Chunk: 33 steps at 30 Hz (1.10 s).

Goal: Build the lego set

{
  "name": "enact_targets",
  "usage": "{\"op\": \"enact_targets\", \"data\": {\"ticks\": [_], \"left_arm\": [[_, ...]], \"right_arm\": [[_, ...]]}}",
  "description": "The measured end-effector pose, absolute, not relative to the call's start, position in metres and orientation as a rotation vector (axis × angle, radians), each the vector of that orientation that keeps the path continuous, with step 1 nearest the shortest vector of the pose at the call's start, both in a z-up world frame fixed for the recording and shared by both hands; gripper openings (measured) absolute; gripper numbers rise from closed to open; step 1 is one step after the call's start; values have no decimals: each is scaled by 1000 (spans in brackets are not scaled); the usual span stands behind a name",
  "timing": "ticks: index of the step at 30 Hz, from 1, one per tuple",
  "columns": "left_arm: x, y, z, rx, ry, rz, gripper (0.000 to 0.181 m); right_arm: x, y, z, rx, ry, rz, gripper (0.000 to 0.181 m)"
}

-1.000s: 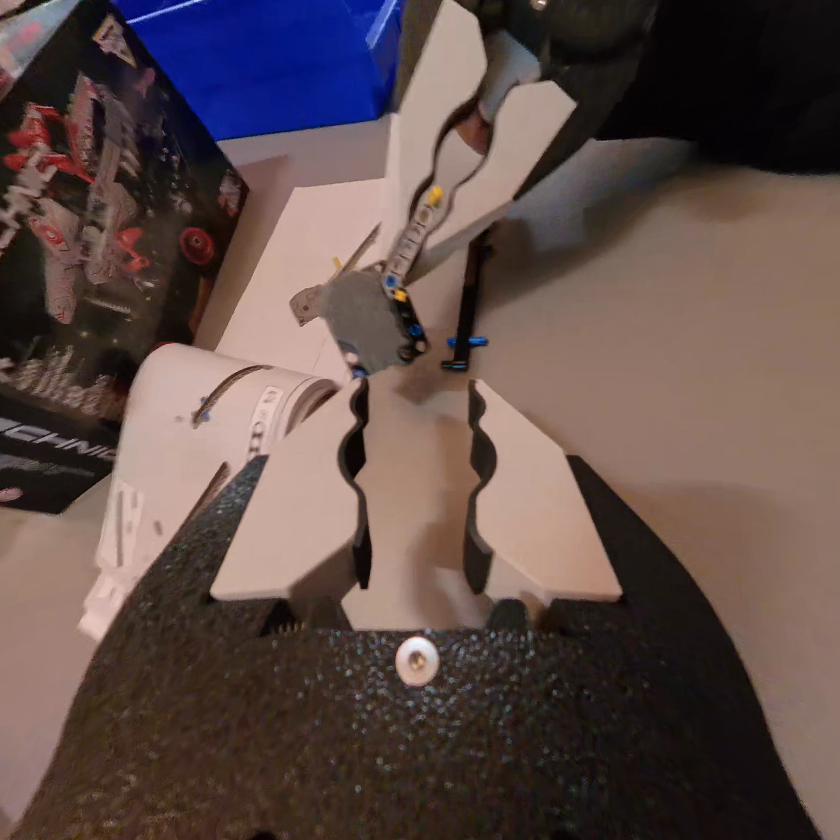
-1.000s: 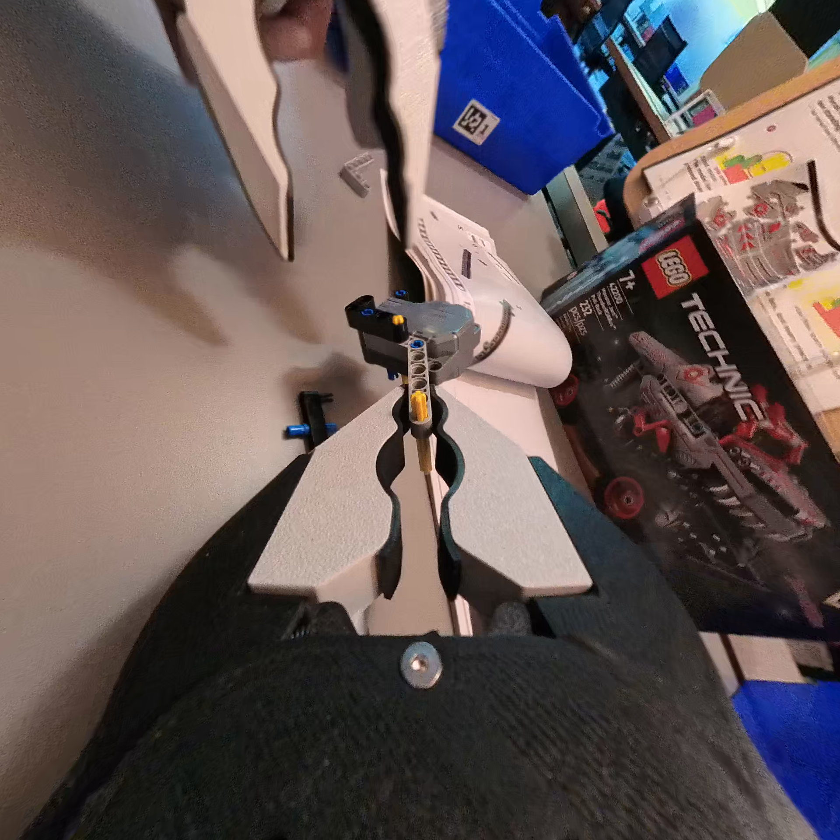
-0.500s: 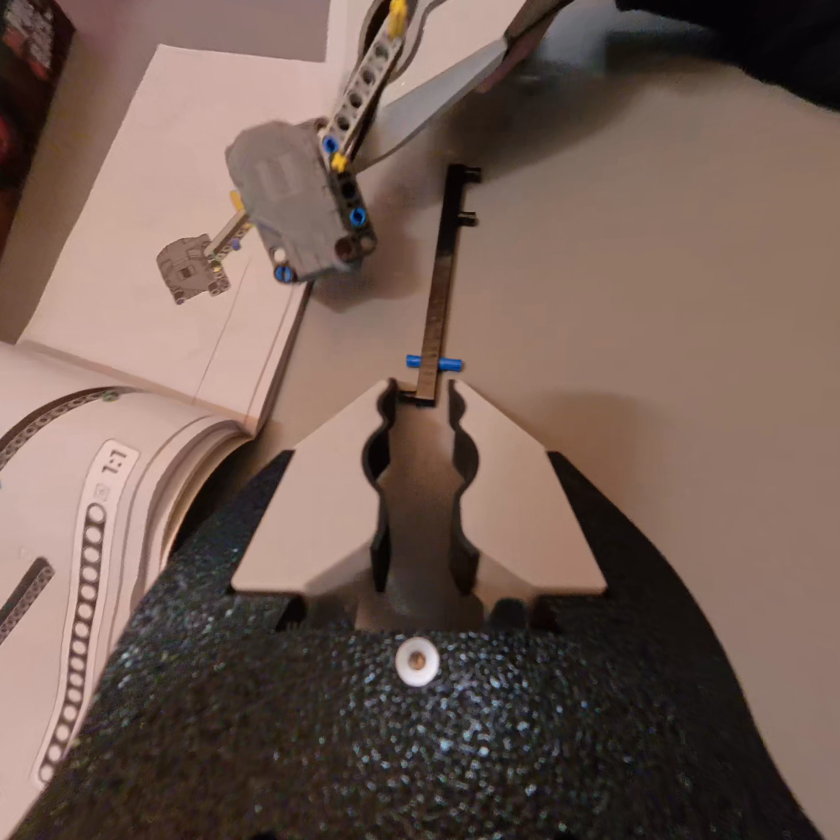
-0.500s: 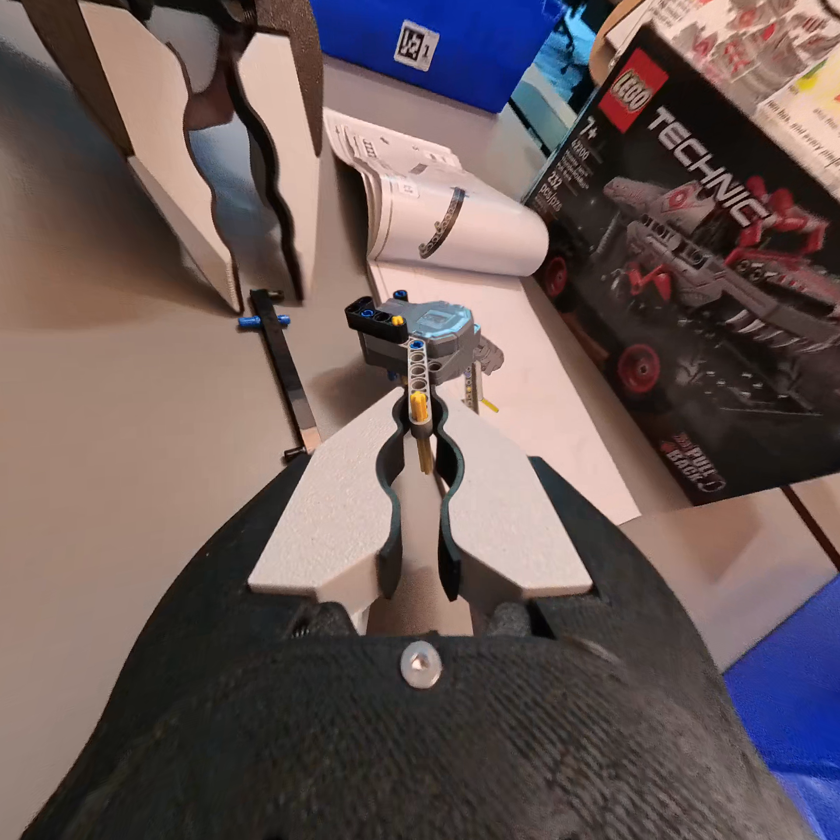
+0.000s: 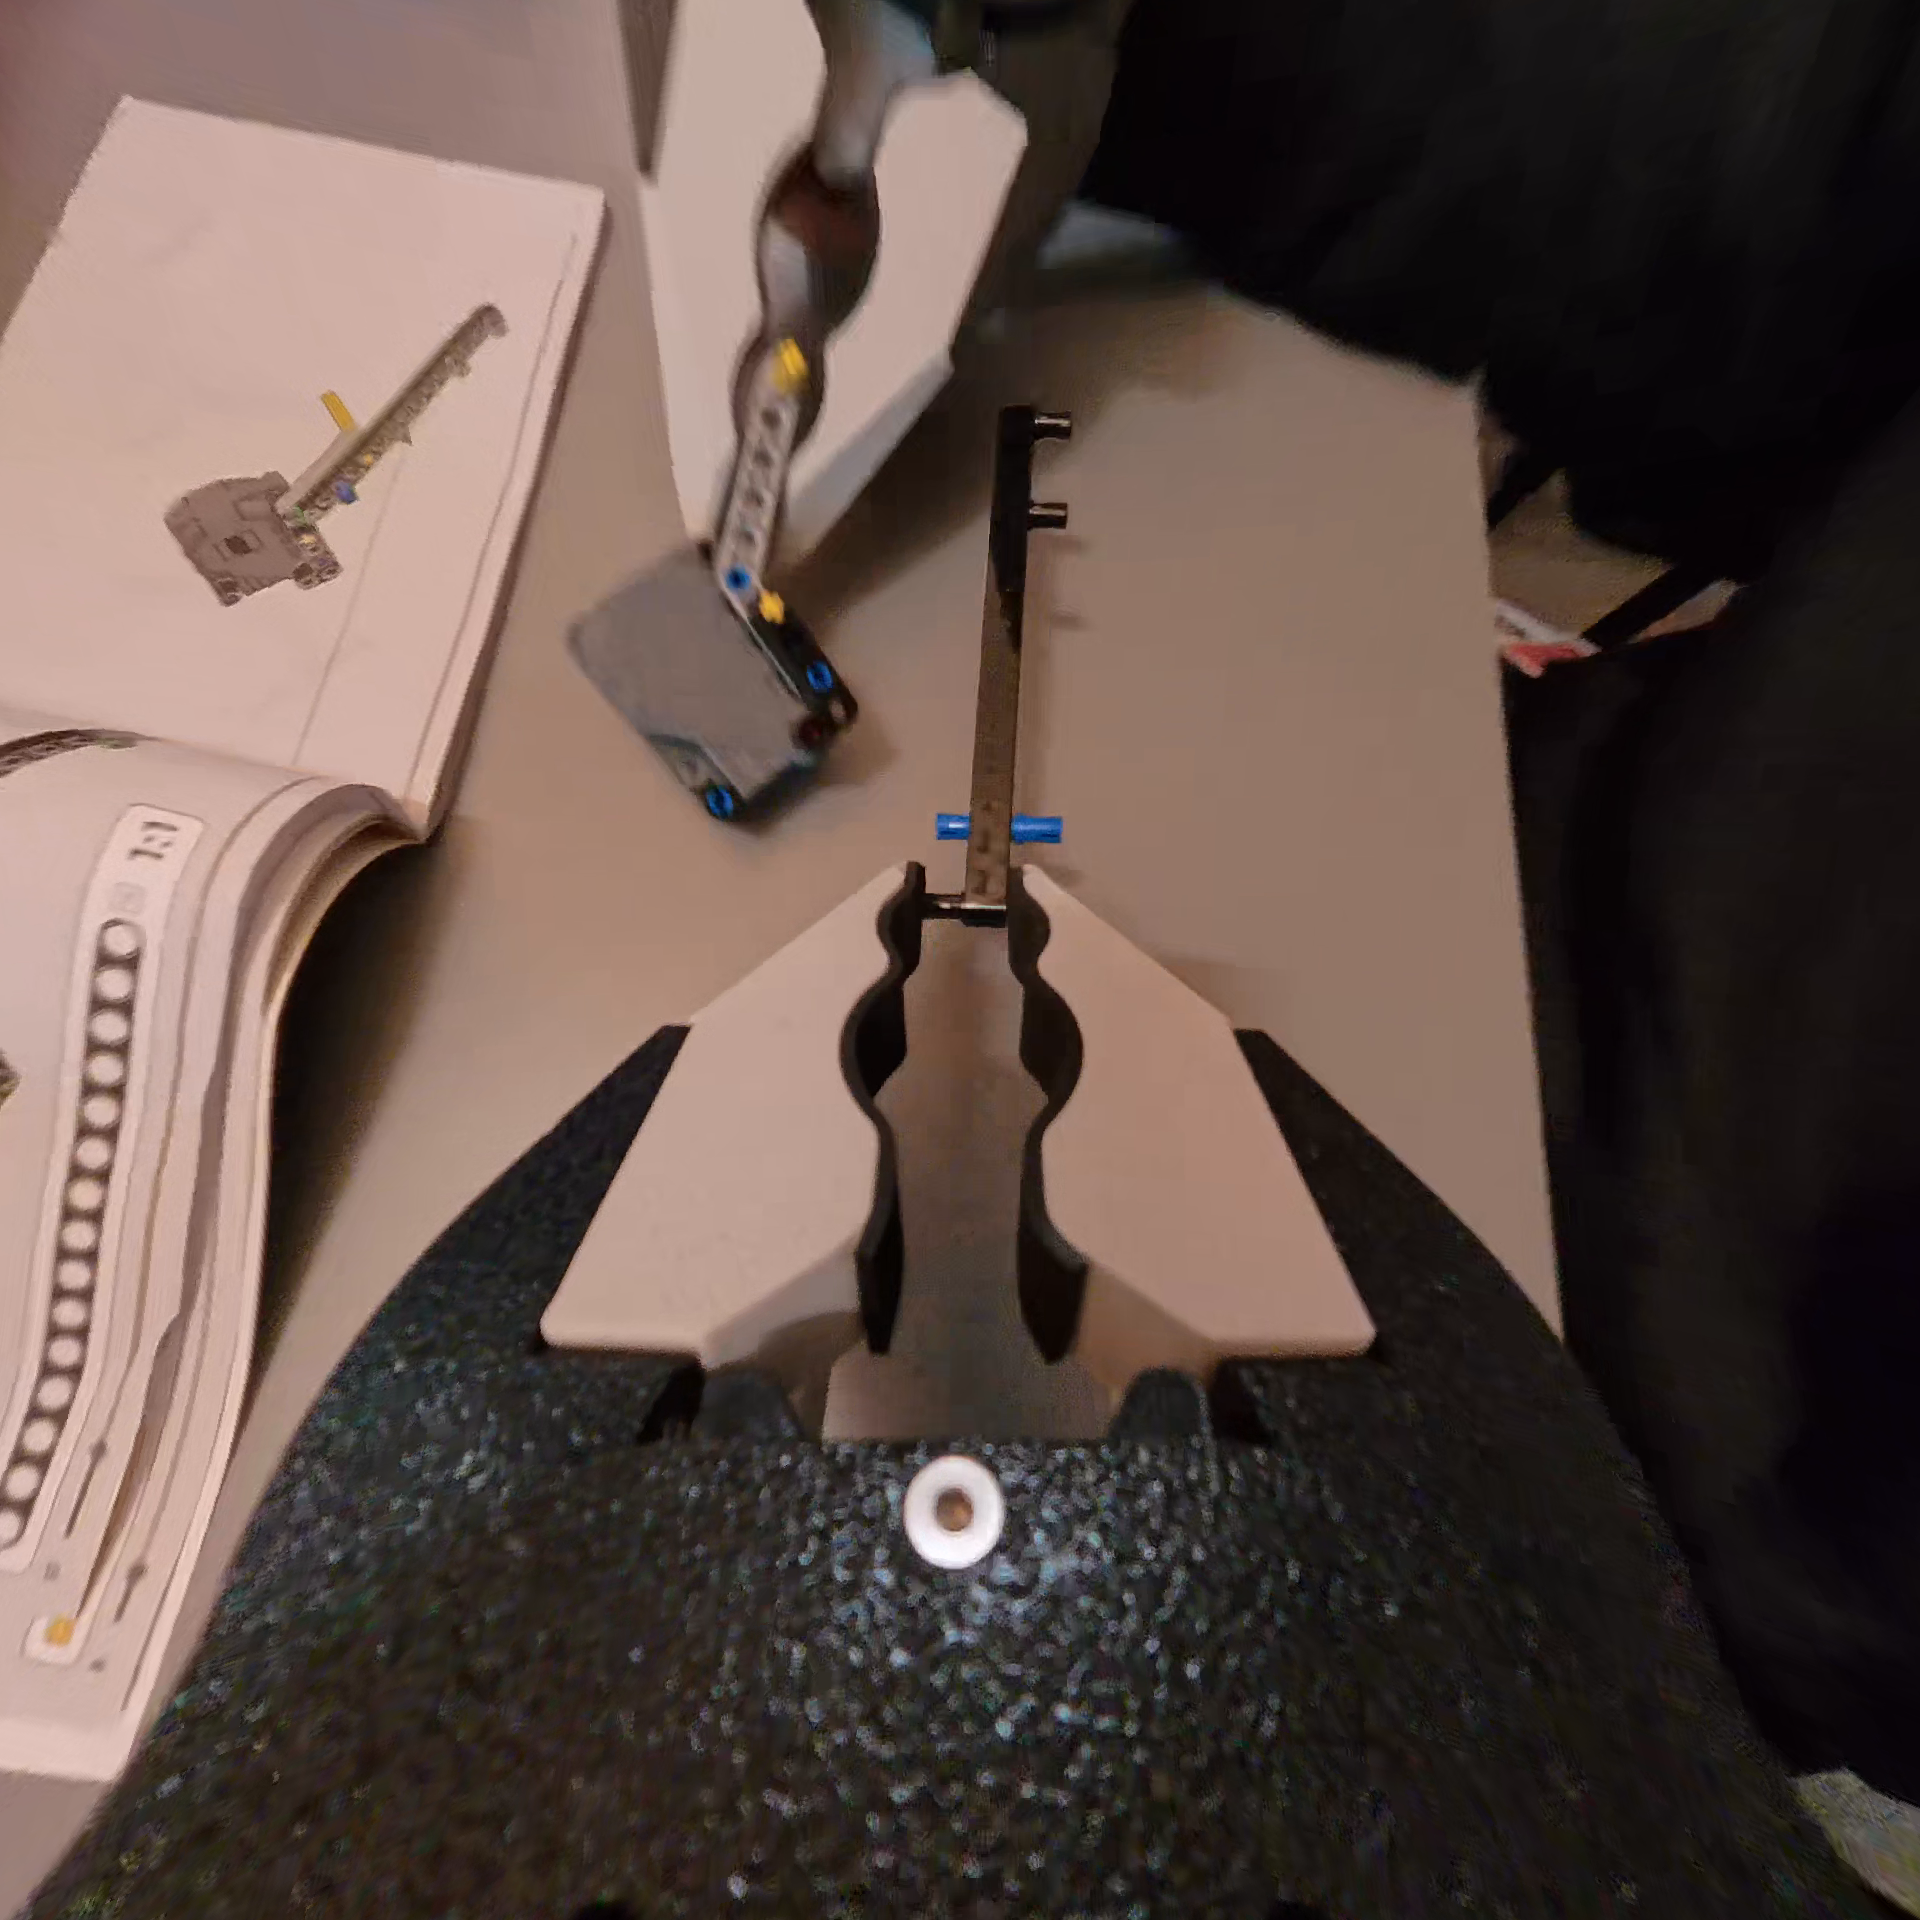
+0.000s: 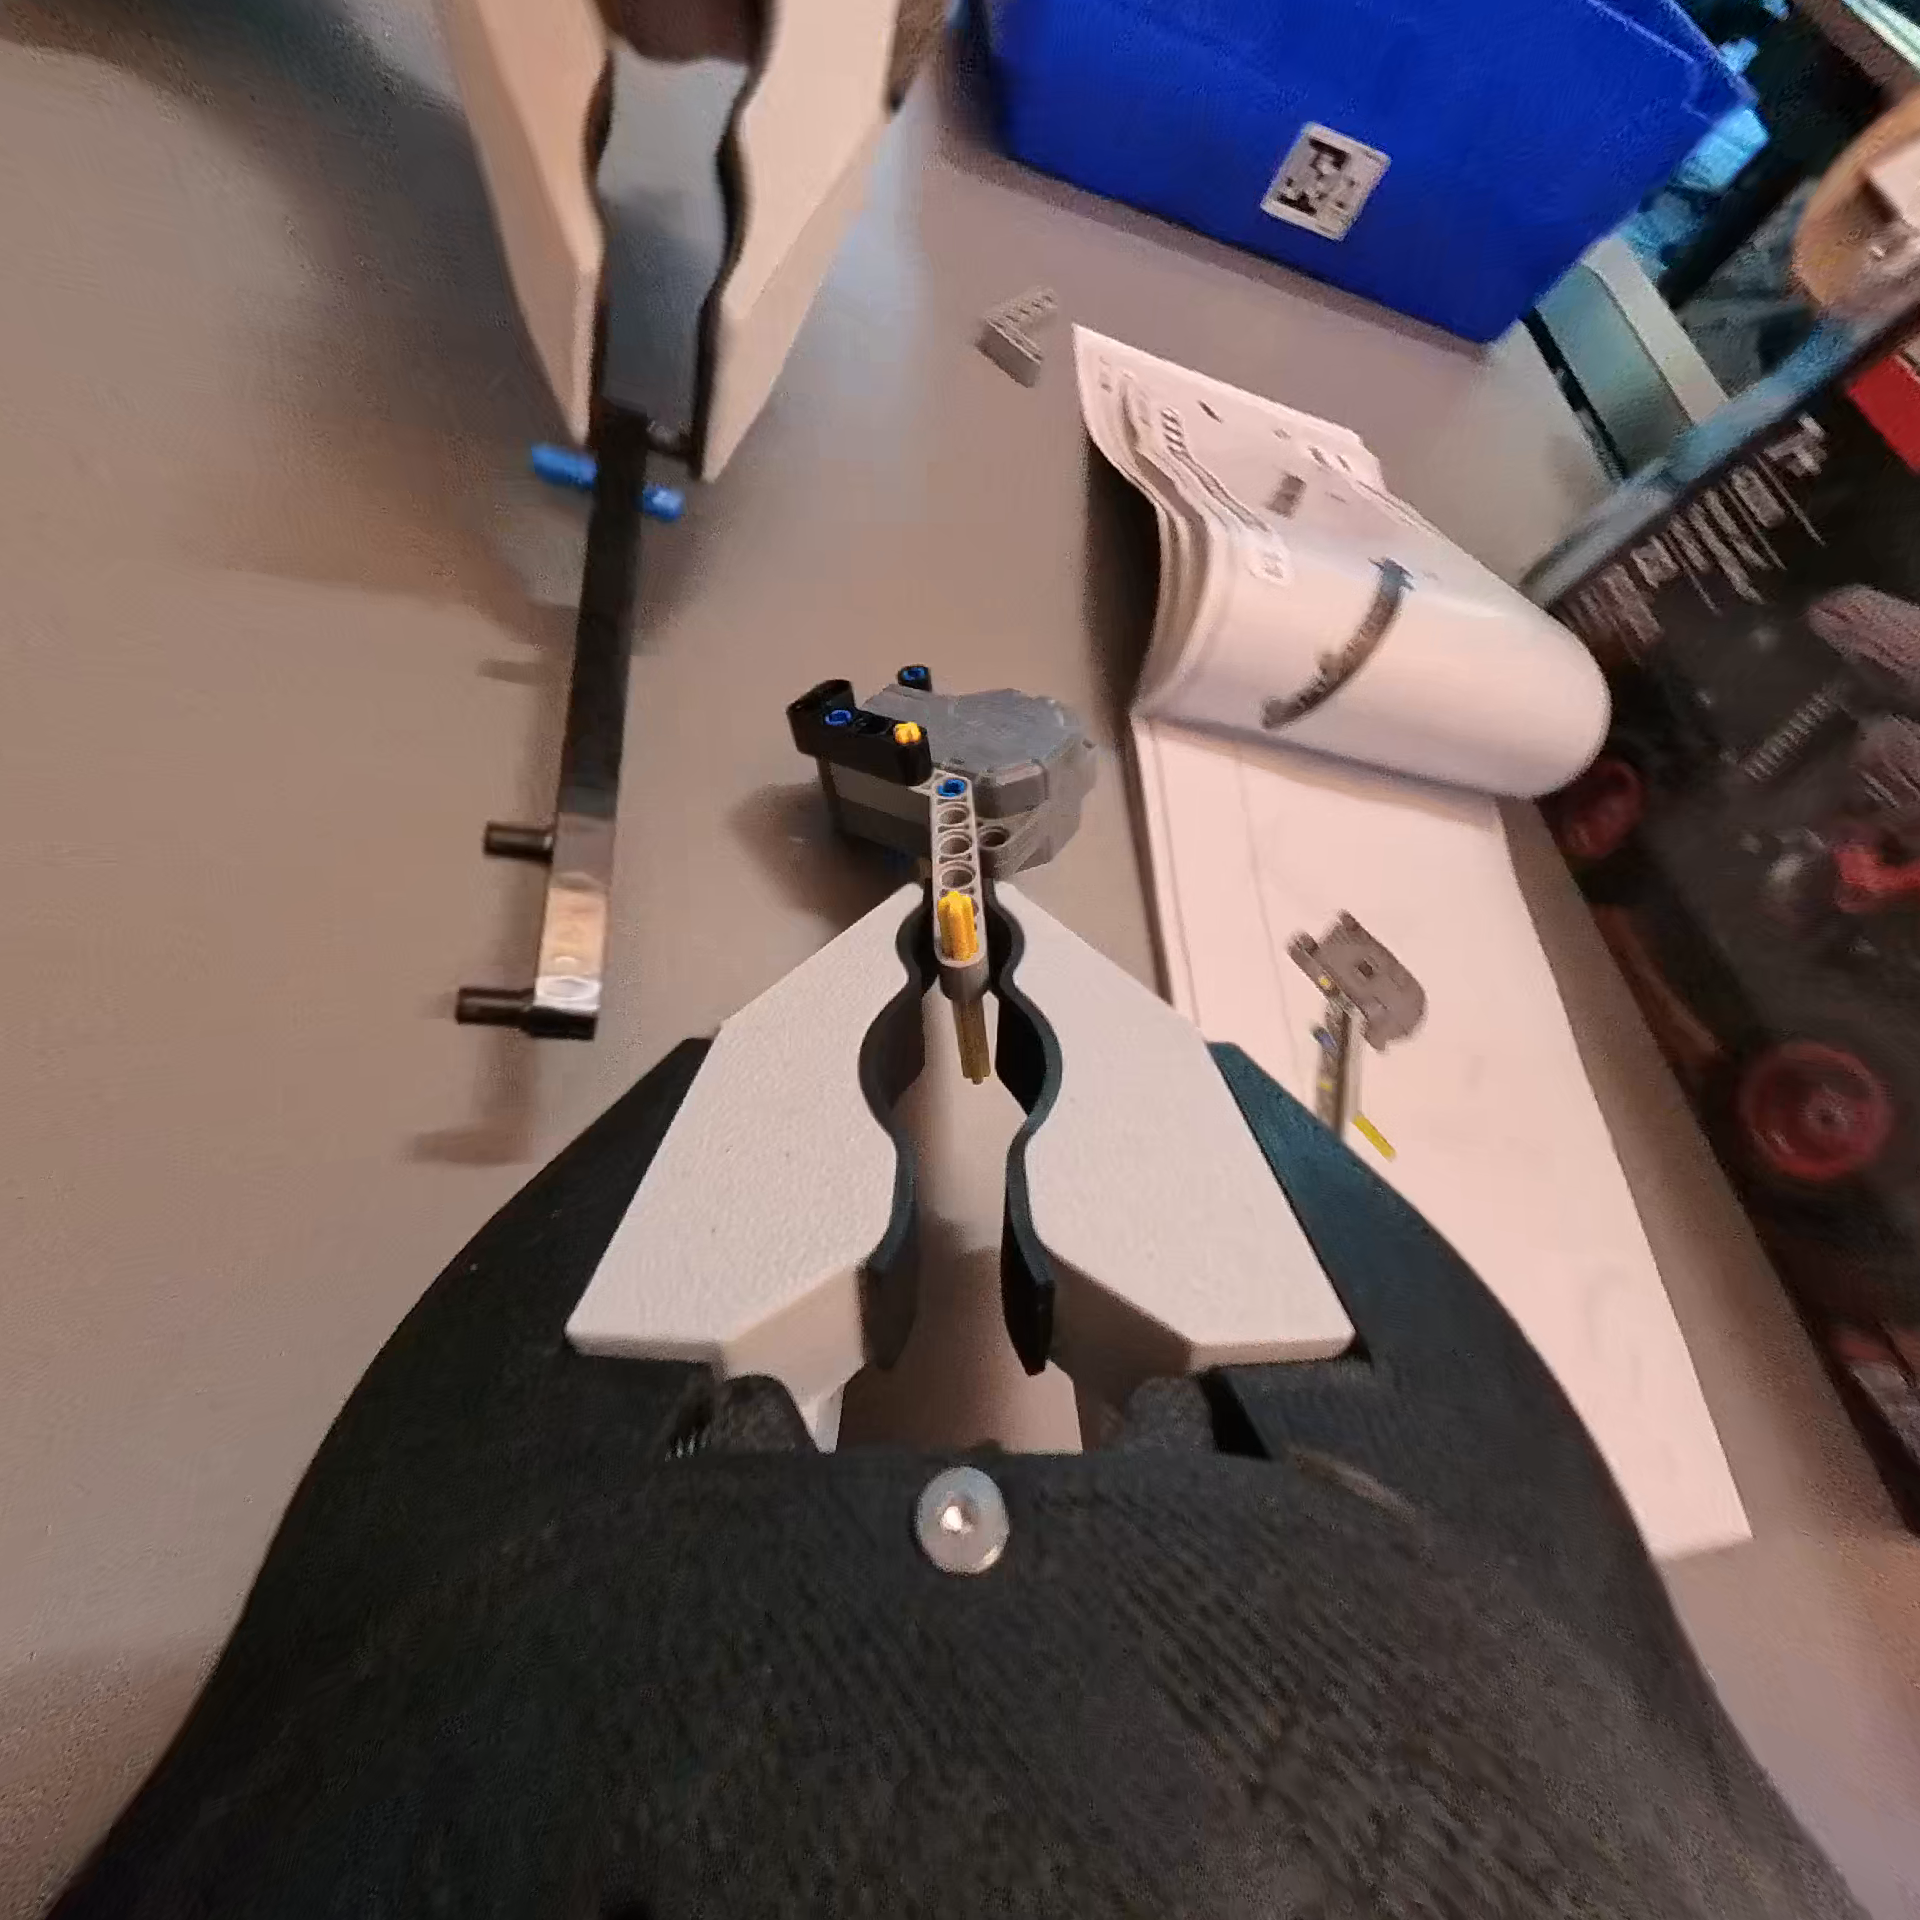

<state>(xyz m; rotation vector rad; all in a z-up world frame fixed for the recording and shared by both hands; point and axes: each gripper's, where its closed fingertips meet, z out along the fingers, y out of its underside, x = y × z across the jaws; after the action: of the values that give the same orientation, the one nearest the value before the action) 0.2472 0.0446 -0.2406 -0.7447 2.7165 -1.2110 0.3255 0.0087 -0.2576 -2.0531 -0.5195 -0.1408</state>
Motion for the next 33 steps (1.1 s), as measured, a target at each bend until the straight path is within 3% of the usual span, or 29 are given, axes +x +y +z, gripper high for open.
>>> {"op": "enact_targets", "data": {"ticks": [1,9,13,20,23,30,33], "left_arm": [[246,47,-232,-762,2703,-1246,14],[257,50,-223,-1049,2621,-1515,14],[270,47,-224,-1196,2579,-1594,14],[285,46,-215,-1269,2630,-1502,14],[291,40,-217,-1291,2686,-1472,14],[298,28,-210,-1323,2705,-1629,13],[302,27,-212,-1243,2684,-1596,16]], "right_arm": [[320,13,-259,-2053,-543,-135,4],[308,20,-270,-2089,-633,-167,14],[318,6,-265,-2080,-577,-183,46],[332,-9,-200,-1873,-585,-544,66],[323,4,-206,-1892,-787,-785,59],[324,11,-218,-1922,-917,-927,6],[326,9,-218,-1952,-887,-890,5]]}}
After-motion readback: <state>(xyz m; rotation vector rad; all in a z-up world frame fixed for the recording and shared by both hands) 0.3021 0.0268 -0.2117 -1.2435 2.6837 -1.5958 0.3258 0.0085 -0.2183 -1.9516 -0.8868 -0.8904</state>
